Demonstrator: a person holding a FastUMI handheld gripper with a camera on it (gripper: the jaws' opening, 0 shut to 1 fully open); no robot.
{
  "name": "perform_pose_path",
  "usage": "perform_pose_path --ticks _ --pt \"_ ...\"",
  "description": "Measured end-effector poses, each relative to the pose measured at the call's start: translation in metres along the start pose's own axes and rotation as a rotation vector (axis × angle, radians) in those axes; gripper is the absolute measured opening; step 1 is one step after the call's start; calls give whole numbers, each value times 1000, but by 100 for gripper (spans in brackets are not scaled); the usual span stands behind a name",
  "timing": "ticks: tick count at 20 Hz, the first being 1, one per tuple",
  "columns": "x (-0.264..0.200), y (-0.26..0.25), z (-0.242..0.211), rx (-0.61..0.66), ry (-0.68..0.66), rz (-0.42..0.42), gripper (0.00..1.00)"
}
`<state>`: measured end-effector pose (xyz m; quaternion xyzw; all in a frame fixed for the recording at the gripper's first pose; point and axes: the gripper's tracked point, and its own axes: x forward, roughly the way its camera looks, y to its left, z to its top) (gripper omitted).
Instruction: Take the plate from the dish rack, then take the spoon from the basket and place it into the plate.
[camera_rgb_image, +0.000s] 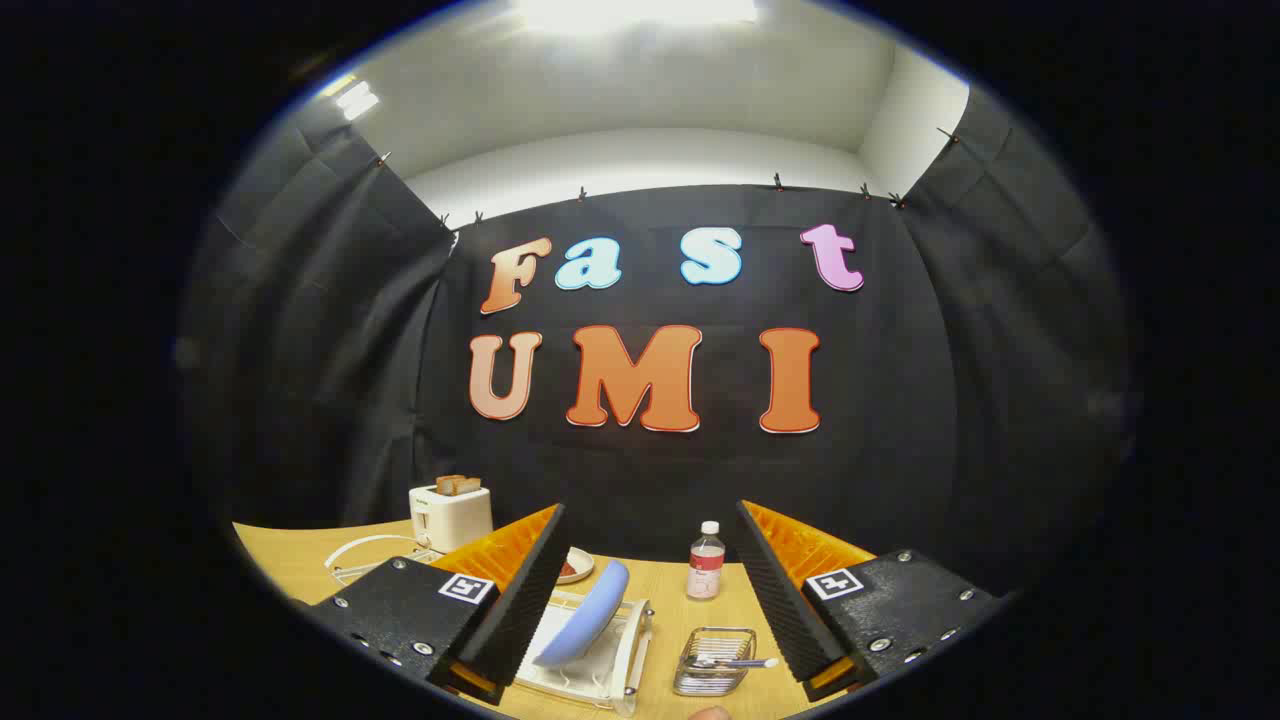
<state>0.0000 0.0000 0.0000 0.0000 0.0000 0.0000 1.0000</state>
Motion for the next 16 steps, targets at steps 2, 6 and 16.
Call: perform_pose_path --ticks 2,6,16 --pt "2 5 -2 5 7 4 98" --pt "4 12 -5 17 21 13 98" --pt "10 20 -10 20 47 20 98"
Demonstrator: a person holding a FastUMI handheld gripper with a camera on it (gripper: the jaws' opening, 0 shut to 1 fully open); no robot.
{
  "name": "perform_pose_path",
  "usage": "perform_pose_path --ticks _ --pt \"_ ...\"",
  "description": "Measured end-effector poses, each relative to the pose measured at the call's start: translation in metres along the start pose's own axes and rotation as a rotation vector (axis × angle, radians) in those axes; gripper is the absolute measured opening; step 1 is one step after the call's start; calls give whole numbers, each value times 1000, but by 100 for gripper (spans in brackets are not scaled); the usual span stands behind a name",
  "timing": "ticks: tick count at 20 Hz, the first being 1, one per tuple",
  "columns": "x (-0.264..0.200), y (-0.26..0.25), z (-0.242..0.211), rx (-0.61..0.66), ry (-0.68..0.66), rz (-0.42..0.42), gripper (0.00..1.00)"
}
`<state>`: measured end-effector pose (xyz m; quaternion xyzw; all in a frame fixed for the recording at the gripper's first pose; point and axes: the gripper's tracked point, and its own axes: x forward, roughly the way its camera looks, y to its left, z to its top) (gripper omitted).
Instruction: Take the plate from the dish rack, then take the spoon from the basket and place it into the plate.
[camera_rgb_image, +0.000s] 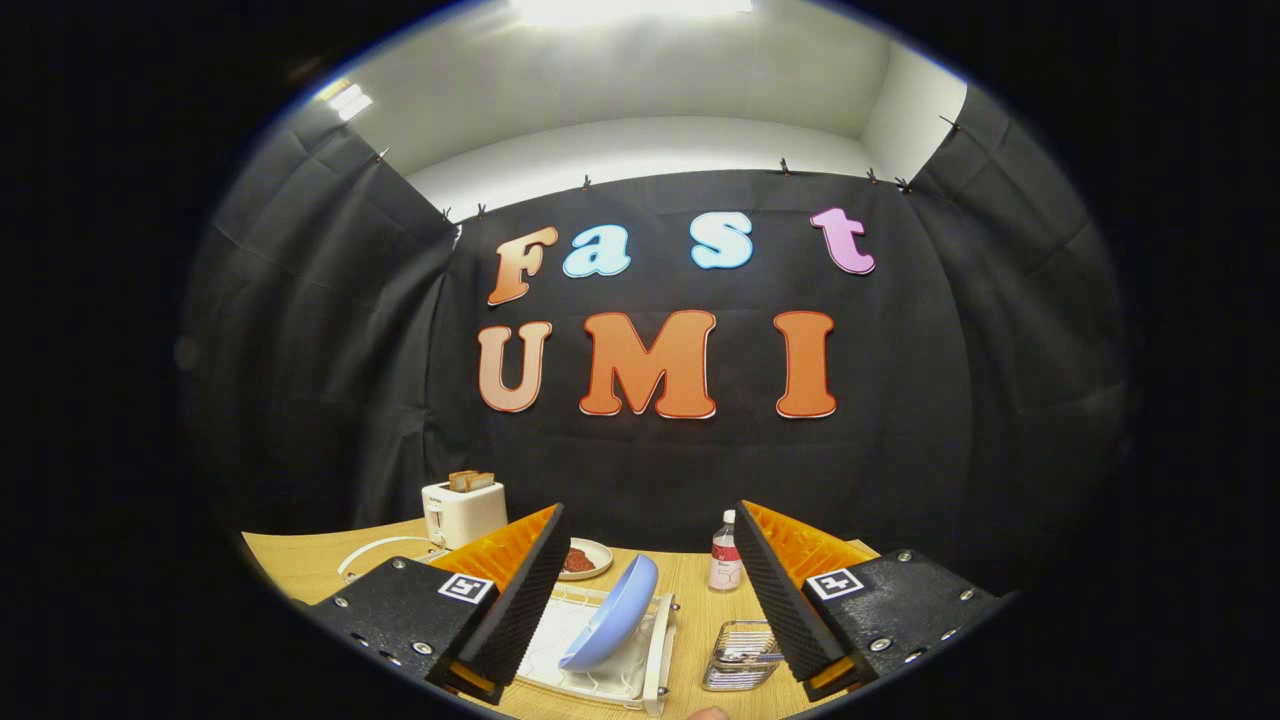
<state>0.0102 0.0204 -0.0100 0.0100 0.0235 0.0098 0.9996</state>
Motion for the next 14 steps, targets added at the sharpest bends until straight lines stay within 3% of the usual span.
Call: perform_pose_path --ticks 8,14 --pt "21 10 -22 39 128 39 98" --pt "44 -1 -48 -9 292 -18 98"
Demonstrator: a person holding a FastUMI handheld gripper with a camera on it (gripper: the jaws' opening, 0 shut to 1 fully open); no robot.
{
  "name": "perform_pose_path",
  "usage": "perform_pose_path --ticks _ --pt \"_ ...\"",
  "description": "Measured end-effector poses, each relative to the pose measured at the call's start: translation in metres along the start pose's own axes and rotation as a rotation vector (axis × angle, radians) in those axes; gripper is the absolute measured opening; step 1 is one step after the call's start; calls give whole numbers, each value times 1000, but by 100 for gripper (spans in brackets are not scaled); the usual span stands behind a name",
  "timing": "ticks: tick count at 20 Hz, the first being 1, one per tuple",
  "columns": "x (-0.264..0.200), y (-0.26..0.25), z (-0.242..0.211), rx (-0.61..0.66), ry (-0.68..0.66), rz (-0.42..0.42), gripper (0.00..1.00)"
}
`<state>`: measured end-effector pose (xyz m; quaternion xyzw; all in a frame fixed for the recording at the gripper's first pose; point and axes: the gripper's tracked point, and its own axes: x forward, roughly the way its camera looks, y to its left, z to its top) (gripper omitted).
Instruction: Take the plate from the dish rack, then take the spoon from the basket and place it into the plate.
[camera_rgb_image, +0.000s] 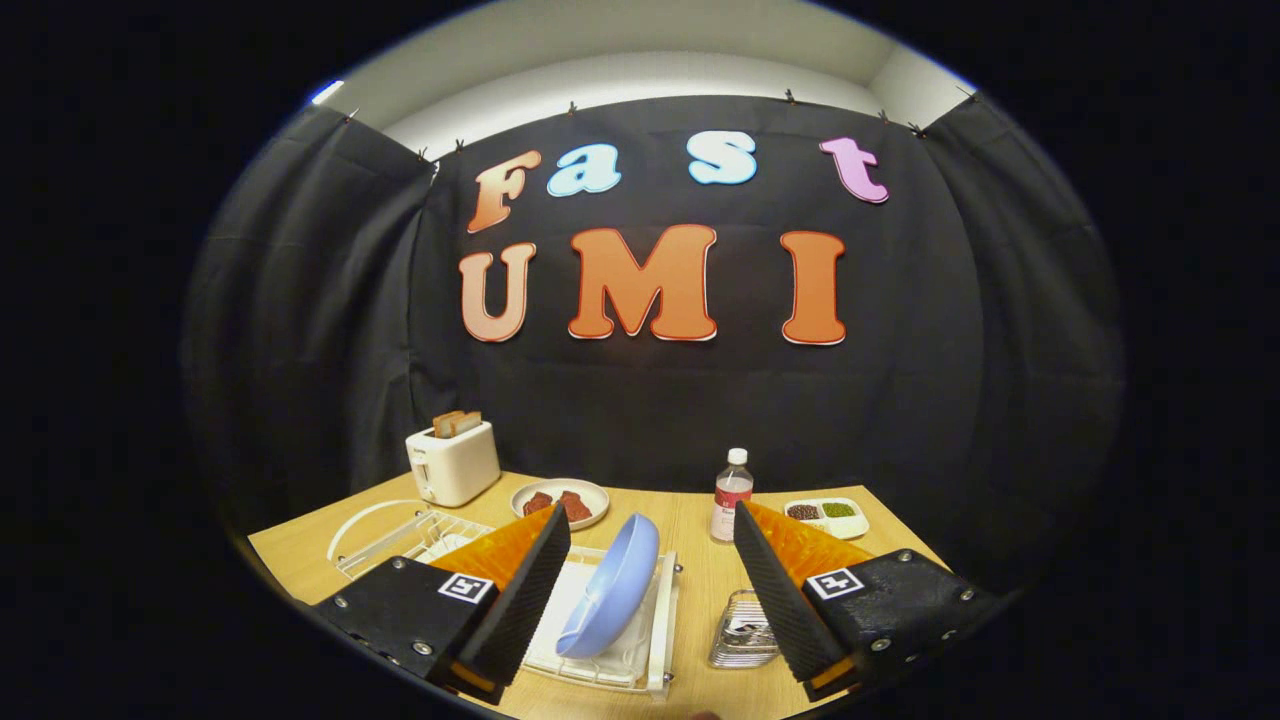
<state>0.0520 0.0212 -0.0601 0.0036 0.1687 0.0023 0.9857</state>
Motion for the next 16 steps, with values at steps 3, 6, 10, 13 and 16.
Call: perform_pose_path --ticks 3,6,10,13,16 --pt "16 -3 -18 6 131 -14 98" --pt "29 6 -33 32 253 1 96" --pt "50 10 -50 -3 368 -9 94" --pt "61 19 -68 24 452 7 90" --pt "76 16 -88 48 525 -26 86"
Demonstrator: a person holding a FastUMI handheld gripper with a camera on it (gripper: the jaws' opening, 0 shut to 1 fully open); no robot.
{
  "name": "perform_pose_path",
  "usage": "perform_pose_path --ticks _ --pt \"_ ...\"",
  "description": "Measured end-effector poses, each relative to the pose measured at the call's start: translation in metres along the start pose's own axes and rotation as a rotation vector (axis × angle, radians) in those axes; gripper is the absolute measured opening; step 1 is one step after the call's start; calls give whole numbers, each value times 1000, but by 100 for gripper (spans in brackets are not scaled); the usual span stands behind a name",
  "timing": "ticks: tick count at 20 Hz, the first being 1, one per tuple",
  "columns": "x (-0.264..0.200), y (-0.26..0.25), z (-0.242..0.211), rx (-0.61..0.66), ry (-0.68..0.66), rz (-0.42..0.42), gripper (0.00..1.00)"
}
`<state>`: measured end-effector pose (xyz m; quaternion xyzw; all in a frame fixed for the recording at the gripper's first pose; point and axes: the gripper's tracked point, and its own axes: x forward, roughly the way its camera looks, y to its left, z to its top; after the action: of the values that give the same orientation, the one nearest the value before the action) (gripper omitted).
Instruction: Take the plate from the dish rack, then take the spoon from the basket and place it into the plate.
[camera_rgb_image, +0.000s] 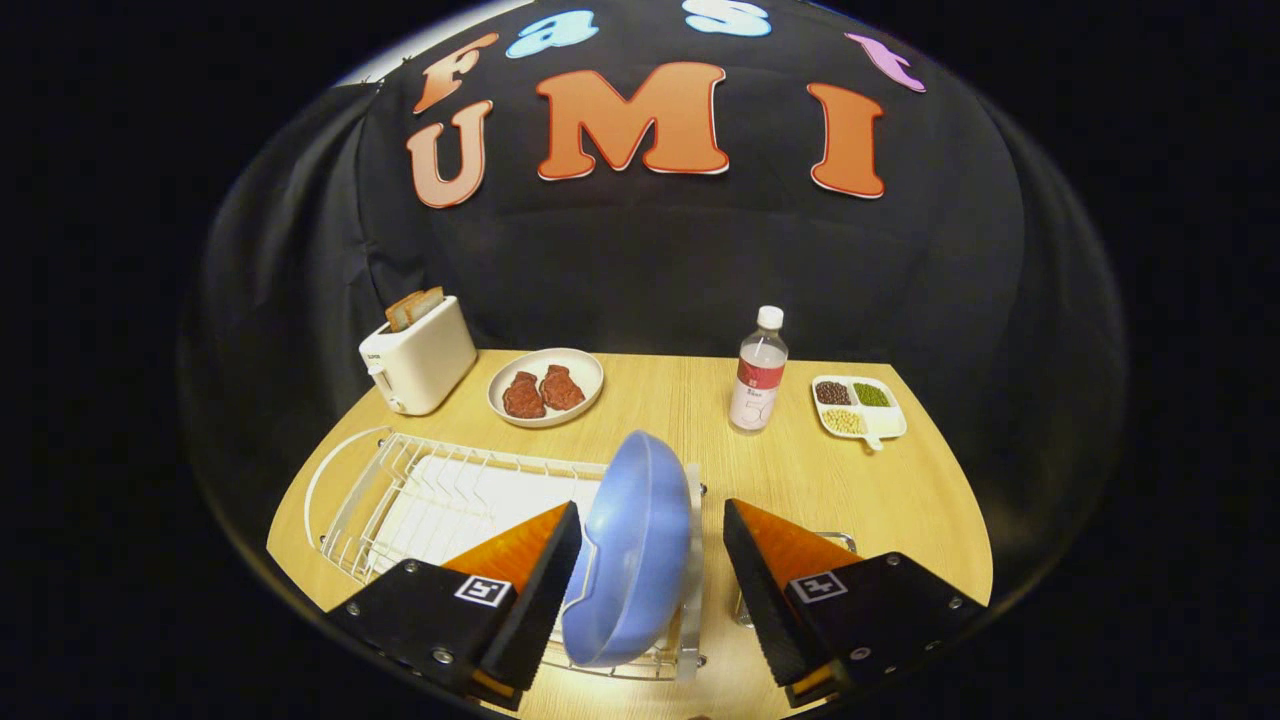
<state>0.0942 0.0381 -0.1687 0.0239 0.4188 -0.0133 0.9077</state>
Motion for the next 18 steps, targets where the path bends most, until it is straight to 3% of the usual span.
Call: perform_pose_path --ticks 4,7,12,18 --pt "19 15 -20 61 104 30 74" --pt "34 15 -32 41 151 0 66" --pt "40 16 -39 49 185 -55 37" --pt "29 2 -10 -6 68 -199 31"
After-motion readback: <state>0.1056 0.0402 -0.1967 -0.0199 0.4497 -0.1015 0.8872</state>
